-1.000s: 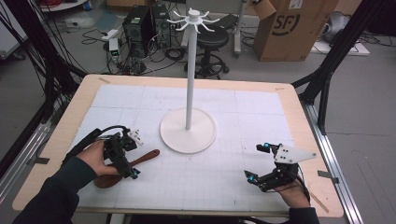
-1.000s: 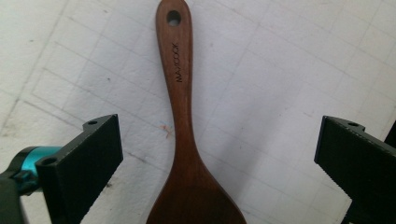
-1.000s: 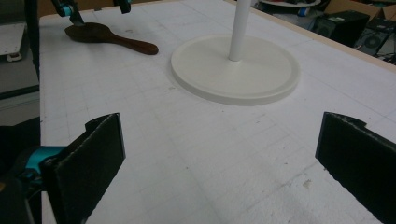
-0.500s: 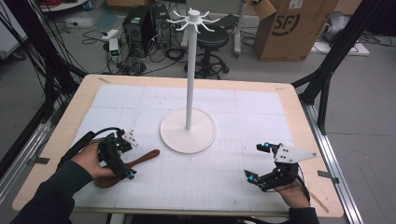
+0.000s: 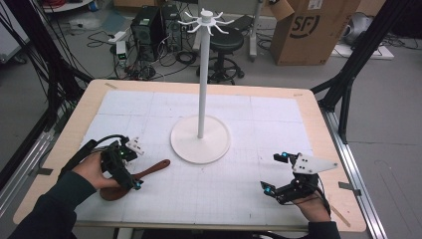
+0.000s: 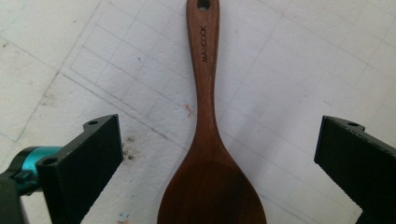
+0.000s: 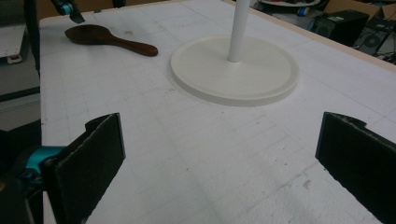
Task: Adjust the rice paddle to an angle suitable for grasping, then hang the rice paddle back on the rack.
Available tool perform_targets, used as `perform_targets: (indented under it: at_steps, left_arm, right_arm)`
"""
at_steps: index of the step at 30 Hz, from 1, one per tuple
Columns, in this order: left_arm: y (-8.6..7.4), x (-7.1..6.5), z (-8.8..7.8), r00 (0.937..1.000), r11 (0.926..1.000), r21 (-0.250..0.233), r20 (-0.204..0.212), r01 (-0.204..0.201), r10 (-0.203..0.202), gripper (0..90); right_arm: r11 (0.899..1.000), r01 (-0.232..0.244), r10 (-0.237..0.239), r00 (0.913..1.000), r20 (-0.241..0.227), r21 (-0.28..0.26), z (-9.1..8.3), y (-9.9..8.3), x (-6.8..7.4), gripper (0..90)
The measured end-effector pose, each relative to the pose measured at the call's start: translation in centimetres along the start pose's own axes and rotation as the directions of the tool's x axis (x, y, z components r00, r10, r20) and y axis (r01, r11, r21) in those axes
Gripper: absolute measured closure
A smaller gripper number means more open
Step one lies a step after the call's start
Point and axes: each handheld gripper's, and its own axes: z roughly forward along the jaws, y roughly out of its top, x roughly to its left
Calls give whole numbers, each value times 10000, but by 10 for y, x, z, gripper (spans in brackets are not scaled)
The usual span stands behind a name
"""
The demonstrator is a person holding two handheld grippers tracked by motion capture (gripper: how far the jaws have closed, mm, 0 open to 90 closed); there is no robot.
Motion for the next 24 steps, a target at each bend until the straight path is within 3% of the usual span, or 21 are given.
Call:
perform_targets:
  at_steps: [16, 24]
  left_arm:
    - [2, 0, -3, 10000, 10000, -9, -24, 43, -43, 17]
    - [8, -5, 0, 9995, 9992, 374, -275, 140, -130, 21]
  right_arm:
    - [9999, 89, -89, 10000, -30, 104, 2, 0, 1, 5]
    - [9999, 152, -153, 9999, 21, 80, 0, 0, 2, 5]
